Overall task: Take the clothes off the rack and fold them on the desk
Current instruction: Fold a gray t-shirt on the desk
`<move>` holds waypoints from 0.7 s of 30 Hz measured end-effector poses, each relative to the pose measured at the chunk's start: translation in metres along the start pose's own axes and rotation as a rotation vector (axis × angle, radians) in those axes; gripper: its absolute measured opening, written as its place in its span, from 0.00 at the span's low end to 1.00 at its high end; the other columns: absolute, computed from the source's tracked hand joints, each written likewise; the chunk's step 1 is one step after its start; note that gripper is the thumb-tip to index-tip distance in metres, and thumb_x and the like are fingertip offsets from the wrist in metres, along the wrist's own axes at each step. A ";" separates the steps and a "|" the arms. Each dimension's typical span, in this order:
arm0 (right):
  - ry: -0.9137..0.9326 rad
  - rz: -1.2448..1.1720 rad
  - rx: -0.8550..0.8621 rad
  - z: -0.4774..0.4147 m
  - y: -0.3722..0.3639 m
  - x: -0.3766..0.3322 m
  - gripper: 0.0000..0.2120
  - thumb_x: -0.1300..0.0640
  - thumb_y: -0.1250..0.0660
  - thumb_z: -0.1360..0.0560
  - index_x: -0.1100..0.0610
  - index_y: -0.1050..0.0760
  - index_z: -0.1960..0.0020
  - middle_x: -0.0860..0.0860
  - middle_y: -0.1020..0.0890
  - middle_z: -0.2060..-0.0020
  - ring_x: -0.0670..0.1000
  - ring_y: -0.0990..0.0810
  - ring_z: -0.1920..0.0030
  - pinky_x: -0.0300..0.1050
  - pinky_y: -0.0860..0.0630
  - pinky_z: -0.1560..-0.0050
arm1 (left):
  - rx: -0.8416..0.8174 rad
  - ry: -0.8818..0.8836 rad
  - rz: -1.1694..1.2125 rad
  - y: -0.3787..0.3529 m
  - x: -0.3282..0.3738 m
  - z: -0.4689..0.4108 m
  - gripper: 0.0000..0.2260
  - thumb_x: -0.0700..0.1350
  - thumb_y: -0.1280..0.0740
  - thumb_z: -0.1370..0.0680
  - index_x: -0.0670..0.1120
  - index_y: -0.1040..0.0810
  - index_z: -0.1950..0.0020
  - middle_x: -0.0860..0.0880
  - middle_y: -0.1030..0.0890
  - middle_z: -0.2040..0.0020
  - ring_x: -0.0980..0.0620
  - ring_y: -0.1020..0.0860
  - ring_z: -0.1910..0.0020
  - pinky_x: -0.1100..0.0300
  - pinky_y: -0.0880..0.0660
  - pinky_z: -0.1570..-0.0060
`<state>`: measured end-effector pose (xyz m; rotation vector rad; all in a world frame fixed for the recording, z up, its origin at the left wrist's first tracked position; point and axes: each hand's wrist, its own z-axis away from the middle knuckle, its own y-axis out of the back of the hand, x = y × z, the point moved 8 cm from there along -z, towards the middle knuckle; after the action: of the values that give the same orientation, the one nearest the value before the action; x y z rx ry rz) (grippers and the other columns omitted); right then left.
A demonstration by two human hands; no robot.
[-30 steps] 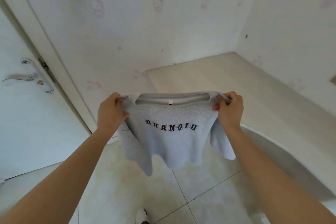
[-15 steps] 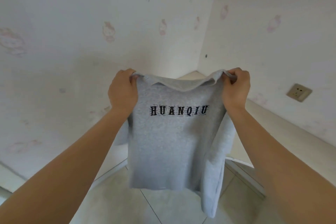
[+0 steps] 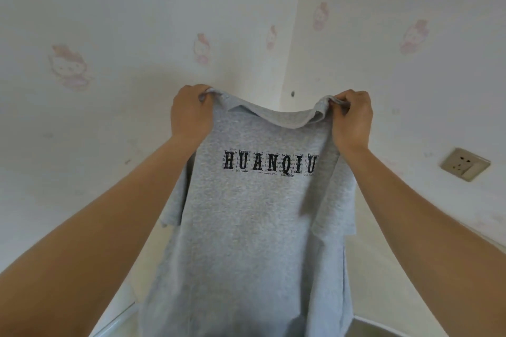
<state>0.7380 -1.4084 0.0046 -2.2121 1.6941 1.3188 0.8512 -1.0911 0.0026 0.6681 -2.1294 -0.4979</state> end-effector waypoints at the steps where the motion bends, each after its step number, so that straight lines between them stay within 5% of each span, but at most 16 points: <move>1: 0.004 0.009 -0.012 -0.016 -0.011 0.016 0.05 0.65 0.38 0.24 0.60 0.23 0.53 0.57 0.26 0.49 0.47 0.29 0.58 0.31 0.36 0.61 | -0.006 0.006 0.007 -0.019 -0.002 -0.012 0.11 0.43 0.42 0.19 0.48 0.29 0.62 0.49 0.29 0.64 0.47 0.29 0.61 0.57 0.38 0.61; 7: 0.051 0.110 -0.198 -0.096 -0.090 0.098 0.06 0.63 0.37 0.22 0.62 0.22 0.49 0.54 0.27 0.47 0.46 0.28 0.56 0.26 0.35 0.59 | -0.091 0.161 0.002 -0.126 -0.027 -0.069 0.11 0.41 0.39 0.20 0.39 0.18 0.52 0.42 0.17 0.56 0.43 0.22 0.54 0.55 0.31 0.55; 12: 0.013 0.145 -0.364 -0.126 -0.160 0.170 0.05 0.59 0.37 0.21 0.58 0.23 0.50 0.51 0.28 0.48 0.46 0.28 0.57 0.36 0.33 0.56 | -0.097 0.348 -0.047 -0.197 -0.074 -0.089 0.11 0.41 0.39 0.20 0.39 0.18 0.51 0.43 0.18 0.55 0.44 0.23 0.53 0.56 0.30 0.53; 17: 0.182 0.299 -0.511 -0.156 -0.230 0.224 0.09 0.55 0.38 0.20 0.59 0.22 0.47 0.52 0.26 0.47 0.54 0.24 0.50 0.51 0.24 0.52 | -0.091 0.386 -0.138 -0.257 -0.122 -0.121 0.11 0.41 0.38 0.21 0.40 0.25 0.62 0.42 0.23 0.63 0.41 0.24 0.59 0.54 0.34 0.59; 19: 0.207 0.312 -0.605 -0.165 -0.265 0.247 0.12 0.57 0.39 0.20 0.58 0.24 0.39 0.54 0.28 0.36 0.58 0.28 0.37 0.52 0.28 0.40 | -0.101 0.418 -0.157 -0.284 -0.144 -0.132 0.09 0.41 0.38 0.21 0.39 0.21 0.48 0.39 0.20 0.50 0.40 0.23 0.48 0.53 0.30 0.49; 21: 0.184 0.330 -0.733 -0.153 -0.295 0.267 0.23 0.62 0.39 0.20 0.54 0.35 0.26 0.53 0.43 0.23 0.60 0.43 0.25 0.53 0.33 0.33 | -0.216 0.442 -0.149 -0.315 -0.161 -0.126 0.21 0.39 0.37 0.21 0.42 0.33 0.27 0.38 0.34 0.29 0.41 0.31 0.32 0.54 0.36 0.35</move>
<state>1.0749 -1.5745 -0.1972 -2.5340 1.9226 2.1670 1.1256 -1.2524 -0.1959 0.7384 -1.5951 -0.5903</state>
